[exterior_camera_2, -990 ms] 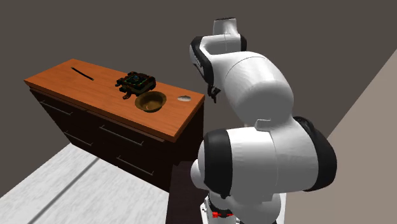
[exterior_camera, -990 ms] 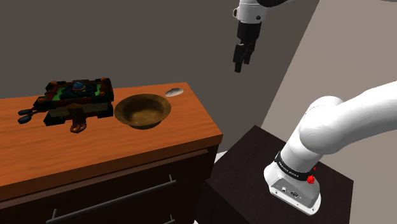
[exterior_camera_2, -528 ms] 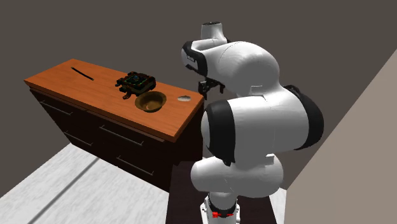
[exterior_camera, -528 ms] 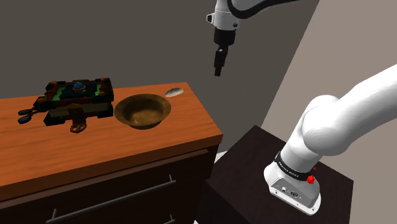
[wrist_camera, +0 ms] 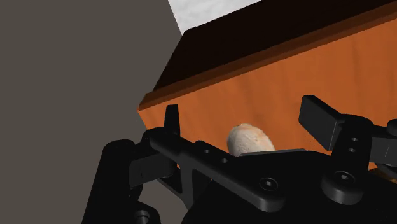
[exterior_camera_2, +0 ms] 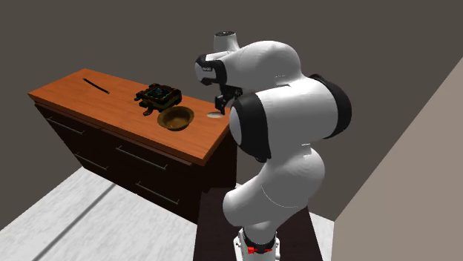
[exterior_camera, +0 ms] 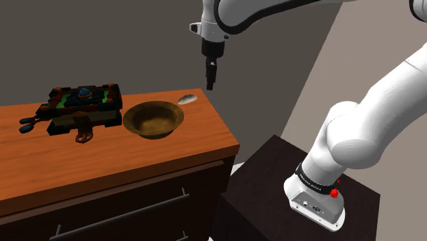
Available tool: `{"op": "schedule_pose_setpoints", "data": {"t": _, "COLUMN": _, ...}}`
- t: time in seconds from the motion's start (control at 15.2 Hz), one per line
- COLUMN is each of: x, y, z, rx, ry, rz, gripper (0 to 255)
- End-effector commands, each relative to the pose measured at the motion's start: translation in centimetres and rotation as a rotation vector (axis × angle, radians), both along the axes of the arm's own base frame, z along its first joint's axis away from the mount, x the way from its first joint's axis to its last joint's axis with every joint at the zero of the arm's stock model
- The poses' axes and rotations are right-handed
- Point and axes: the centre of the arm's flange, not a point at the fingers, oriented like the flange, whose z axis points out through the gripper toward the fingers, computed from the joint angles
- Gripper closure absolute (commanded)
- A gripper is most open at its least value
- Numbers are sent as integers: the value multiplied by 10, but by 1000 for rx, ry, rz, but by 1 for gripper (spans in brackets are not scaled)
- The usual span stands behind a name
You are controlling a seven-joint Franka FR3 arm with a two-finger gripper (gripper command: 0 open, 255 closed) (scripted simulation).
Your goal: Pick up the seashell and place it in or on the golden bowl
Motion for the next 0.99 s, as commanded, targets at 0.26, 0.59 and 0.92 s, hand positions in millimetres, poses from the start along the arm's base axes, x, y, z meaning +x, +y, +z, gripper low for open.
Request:
{"op": "schedule_pose_setpoints", "data": {"t": 0.26, "x": 21, "y": 59, "z": -18, "rx": 14, "ry": -27, "rz": 238, "gripper": 0}}
{"op": "schedule_pose_setpoints", "data": {"t": 0.59, "x": 24, "y": 59, "z": -44, "rx": 14, "ry": -27, "rz": 238, "gripper": 0}}
{"op": "schedule_pose_setpoints", "data": {"t": 0.92, "x": 25, "y": 59, "z": -58, "rx": 14, "ry": -27, "rz": 238, "gripper": 0}}
